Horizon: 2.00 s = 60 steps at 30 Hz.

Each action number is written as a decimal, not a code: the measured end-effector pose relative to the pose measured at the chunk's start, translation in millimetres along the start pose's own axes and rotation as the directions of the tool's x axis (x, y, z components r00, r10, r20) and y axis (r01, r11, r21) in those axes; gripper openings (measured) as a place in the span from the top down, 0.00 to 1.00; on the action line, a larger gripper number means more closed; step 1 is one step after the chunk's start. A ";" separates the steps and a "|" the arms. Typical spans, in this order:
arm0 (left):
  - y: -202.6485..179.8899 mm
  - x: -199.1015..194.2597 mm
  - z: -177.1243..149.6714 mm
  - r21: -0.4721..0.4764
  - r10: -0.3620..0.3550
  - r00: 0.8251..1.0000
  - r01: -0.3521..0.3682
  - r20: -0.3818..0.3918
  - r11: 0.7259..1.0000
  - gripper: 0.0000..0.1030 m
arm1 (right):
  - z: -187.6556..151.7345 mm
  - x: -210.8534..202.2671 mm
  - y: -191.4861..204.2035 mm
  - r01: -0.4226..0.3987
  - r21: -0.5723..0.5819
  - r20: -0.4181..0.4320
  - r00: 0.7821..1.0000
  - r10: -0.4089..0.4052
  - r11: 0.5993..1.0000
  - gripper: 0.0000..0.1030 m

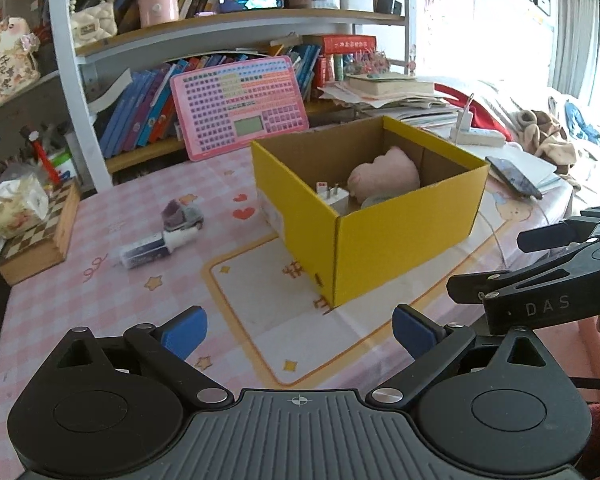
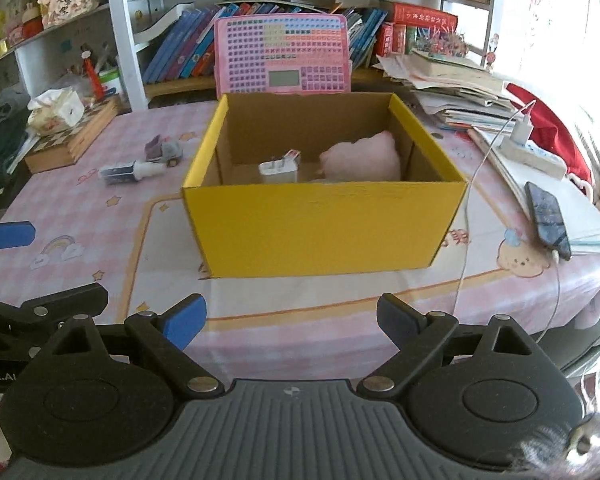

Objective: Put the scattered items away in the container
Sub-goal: 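Lift both tools out of the yellow box and back away, then move both tools toward the white spray bottle and grey toy truck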

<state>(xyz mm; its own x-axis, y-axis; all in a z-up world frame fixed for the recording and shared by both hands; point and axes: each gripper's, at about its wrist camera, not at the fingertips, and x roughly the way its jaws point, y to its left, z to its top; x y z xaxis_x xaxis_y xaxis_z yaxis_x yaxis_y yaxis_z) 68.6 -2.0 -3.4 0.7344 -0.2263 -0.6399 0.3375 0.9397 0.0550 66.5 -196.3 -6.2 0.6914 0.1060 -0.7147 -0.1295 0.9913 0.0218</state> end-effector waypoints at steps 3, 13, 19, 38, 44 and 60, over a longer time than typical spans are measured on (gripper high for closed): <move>7.9 -5.8 -5.8 -0.003 0.014 1.000 -0.014 -0.009 1.000 0.03 | -2.9 0.1 13.1 -0.014 -0.010 -0.007 1.000 0.014 1.000 0.10; 34.6 -21.7 -27.6 -0.025 0.051 0.998 -0.052 -0.035 0.998 0.03 | -10.7 6.8 56.7 -0.075 -0.063 -0.043 0.996 0.072 0.995 0.10; 52.1 -29.9 -38.4 -0.053 0.075 0.996 -0.077 -0.047 0.996 0.03 | -12.5 9.1 79.6 -0.102 -0.092 -0.052 0.994 0.097 0.991 0.10; 89.9 -51.9 -57.2 -0.136 0.128 0.991 -0.132 -0.040 0.982 0.02 | -5.1 6.0 128.3 -0.138 -0.180 -0.030 0.990 0.134 0.974 0.10; 95.6 -50.5 -60.0 -0.167 0.125 0.991 -0.130 -0.039 0.977 0.02 | -1.4 8.2 133.8 -0.130 -0.204 -0.030 0.992 0.126 0.970 0.10; 131.9 -14.3 -44.8 -0.233 0.141 0.990 -0.143 -0.025 0.962 0.02 | 43.1 59.3 155.1 -0.159 -0.299 -0.018 0.987 0.161 0.941 0.10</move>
<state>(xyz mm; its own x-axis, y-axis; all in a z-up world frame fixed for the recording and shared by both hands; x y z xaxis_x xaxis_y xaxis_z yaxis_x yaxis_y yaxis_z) 76.2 136.6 -21.3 0.7599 -0.0847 -0.6445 0.0820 0.9960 -0.0343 118.1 -33.0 -15.0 0.6488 0.2632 -0.7140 -0.4443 0.8927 -0.0747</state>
